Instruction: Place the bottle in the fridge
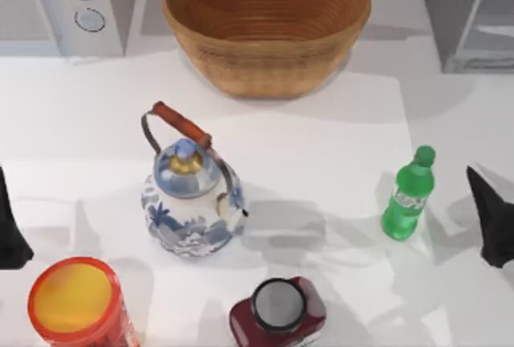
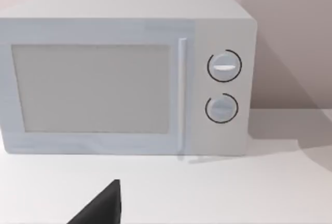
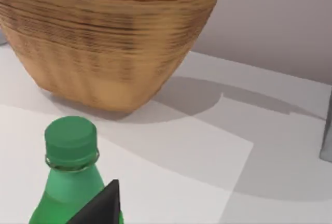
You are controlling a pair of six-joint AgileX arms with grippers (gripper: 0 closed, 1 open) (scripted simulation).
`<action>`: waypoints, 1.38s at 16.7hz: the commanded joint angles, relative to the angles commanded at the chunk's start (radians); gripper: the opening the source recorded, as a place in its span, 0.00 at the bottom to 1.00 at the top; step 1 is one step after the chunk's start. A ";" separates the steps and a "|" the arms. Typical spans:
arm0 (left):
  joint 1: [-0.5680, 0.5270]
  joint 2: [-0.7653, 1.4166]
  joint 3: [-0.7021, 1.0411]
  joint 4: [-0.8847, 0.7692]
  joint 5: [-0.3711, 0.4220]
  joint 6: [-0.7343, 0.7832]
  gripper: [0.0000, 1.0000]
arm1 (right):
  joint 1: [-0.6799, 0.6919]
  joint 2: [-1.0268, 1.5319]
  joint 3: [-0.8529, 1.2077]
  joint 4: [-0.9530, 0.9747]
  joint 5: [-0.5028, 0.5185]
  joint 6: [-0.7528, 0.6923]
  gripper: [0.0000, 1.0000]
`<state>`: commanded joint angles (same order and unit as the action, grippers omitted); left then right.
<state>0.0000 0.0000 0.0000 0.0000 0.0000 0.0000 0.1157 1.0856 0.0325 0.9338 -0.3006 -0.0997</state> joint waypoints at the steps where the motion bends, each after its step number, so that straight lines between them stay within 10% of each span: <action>1: 0.000 0.000 0.000 0.000 0.000 0.000 1.00 | -0.004 0.110 -0.003 0.089 -0.034 -0.005 1.00; 12: 0.000 0.000 0.000 0.000 0.000 0.000 1.00 | -0.025 0.818 0.001 0.694 -0.348 -0.040 1.00; 23: 0.000 0.000 0.000 0.000 0.000 0.000 1.00 | 0.078 0.896 0.116 0.672 -0.250 -0.011 1.00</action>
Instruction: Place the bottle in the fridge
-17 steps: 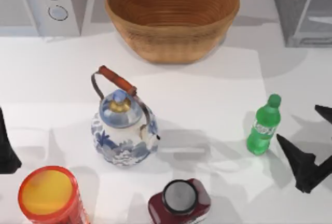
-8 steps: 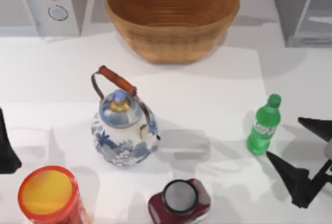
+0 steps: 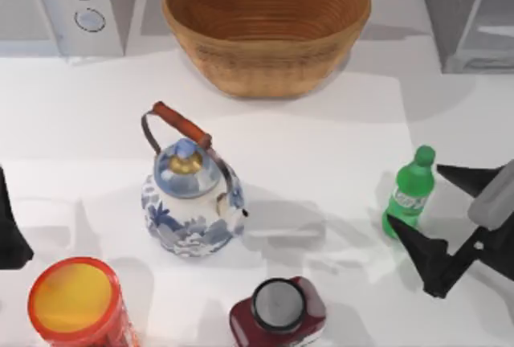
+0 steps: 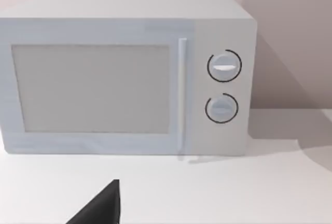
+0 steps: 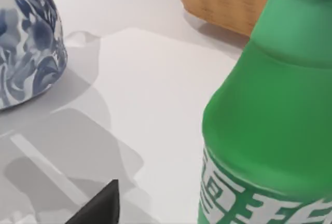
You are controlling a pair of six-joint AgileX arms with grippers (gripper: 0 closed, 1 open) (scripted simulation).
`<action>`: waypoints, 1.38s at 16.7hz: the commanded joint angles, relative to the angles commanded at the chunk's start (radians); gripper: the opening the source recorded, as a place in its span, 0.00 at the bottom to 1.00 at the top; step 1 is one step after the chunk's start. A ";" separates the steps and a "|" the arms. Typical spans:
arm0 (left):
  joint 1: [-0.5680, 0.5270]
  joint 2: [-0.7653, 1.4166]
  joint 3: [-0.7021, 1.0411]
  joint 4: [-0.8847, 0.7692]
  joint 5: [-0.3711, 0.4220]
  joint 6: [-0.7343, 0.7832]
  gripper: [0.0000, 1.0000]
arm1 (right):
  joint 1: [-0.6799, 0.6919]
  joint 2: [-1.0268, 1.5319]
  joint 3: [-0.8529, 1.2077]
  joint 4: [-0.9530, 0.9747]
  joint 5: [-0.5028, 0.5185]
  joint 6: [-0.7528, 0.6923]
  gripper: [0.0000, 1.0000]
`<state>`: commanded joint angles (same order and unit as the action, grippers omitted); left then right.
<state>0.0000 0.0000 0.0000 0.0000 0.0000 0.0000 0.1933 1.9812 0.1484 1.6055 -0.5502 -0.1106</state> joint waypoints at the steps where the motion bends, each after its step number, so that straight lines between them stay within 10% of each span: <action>1: 0.000 0.000 0.000 0.000 0.000 0.000 1.00 | 0.025 0.018 0.028 -0.007 0.025 0.006 1.00; 7: 0.000 0.000 0.000 0.000 0.000 0.000 1.00 | 0.073 0.052 0.082 -0.022 0.072 0.019 1.00; 20: 0.000 0.000 0.000 0.000 0.000 0.000 1.00 | 0.073 0.052 0.082 -0.022 0.072 0.019 0.03; 23: 0.000 0.000 0.000 0.000 0.000 0.000 1.00 | 0.073 0.052 0.082 -0.022 0.072 0.019 0.01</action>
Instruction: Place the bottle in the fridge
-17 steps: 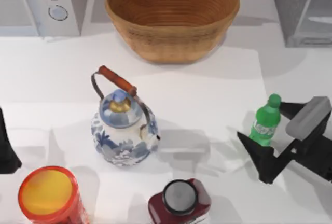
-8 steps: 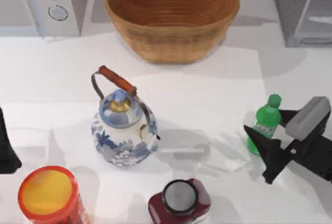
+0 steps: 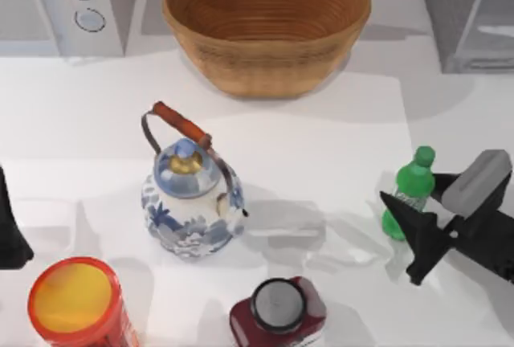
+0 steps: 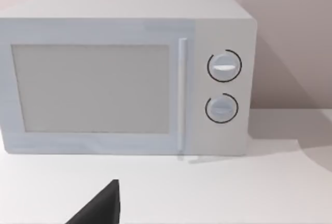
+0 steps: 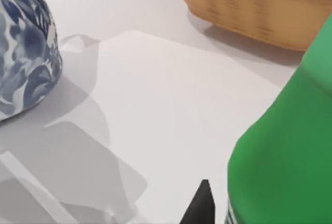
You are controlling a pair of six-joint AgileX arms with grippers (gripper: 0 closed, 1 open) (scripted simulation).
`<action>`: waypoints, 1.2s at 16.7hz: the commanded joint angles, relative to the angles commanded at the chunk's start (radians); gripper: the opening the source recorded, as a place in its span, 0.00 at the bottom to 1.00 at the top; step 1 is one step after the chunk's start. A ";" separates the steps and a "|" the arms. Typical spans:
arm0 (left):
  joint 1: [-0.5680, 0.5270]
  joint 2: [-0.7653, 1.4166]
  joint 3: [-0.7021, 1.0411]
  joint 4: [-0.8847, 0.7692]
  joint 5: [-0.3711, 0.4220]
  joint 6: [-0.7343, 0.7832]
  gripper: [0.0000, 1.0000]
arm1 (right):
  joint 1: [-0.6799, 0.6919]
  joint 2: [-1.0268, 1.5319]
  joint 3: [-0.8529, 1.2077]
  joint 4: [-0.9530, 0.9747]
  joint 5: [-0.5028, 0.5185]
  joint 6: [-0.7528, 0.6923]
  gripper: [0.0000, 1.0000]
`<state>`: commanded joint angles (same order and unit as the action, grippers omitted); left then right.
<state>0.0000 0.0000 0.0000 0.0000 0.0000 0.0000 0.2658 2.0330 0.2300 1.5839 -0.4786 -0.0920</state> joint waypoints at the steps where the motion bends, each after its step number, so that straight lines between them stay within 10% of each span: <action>1: 0.000 0.000 0.000 0.000 0.000 0.000 1.00 | 0.000 0.000 0.000 0.000 0.000 0.000 0.01; 10: 0.000 0.000 0.000 0.000 0.000 0.000 1.00 | -0.045 -0.062 0.001 -0.049 -0.040 -0.020 0.01; 20: 0.000 0.000 0.000 0.000 0.000 0.000 1.00 | -0.383 -0.428 0.001 -0.454 -0.367 -0.149 0.01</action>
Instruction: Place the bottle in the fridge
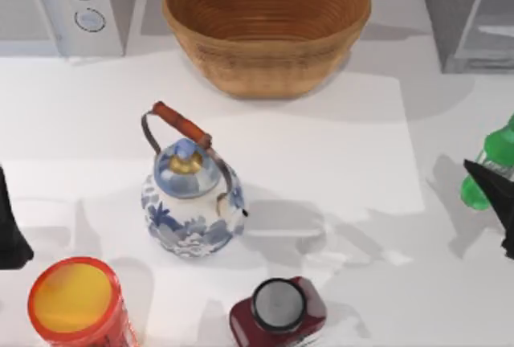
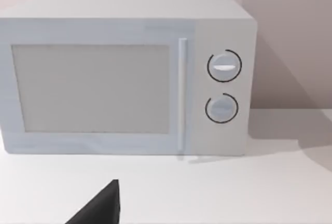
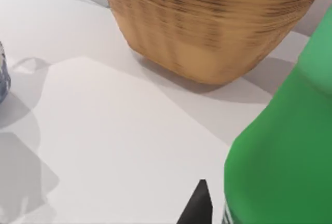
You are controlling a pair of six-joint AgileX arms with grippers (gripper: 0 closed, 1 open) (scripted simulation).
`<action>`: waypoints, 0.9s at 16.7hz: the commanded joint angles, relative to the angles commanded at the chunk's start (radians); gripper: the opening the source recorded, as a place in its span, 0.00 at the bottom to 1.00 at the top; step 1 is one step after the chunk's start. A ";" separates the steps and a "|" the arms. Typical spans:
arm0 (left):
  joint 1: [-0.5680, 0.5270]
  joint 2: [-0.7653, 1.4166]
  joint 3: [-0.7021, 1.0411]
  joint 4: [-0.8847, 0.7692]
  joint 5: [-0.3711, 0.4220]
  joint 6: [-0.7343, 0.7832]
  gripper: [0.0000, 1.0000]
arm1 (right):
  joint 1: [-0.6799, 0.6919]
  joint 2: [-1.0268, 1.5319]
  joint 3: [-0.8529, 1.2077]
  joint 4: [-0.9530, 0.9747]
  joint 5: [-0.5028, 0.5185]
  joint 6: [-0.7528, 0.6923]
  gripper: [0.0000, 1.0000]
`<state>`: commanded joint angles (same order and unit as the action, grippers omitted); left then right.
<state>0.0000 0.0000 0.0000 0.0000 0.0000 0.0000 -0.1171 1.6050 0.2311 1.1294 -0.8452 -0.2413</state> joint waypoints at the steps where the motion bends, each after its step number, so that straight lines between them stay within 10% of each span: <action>1: 0.000 0.000 0.000 0.000 0.000 0.000 1.00 | -0.029 -0.018 0.002 -0.038 -0.029 -0.008 0.01; 15: 0.000 0.000 0.000 0.000 0.000 0.000 1.00 | -0.036 -0.196 -0.015 -0.219 -0.007 0.013 0.01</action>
<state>0.0000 0.0000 0.0000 0.0000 0.0000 0.0000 -0.1532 1.4091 0.2157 0.9109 -0.8520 -0.2282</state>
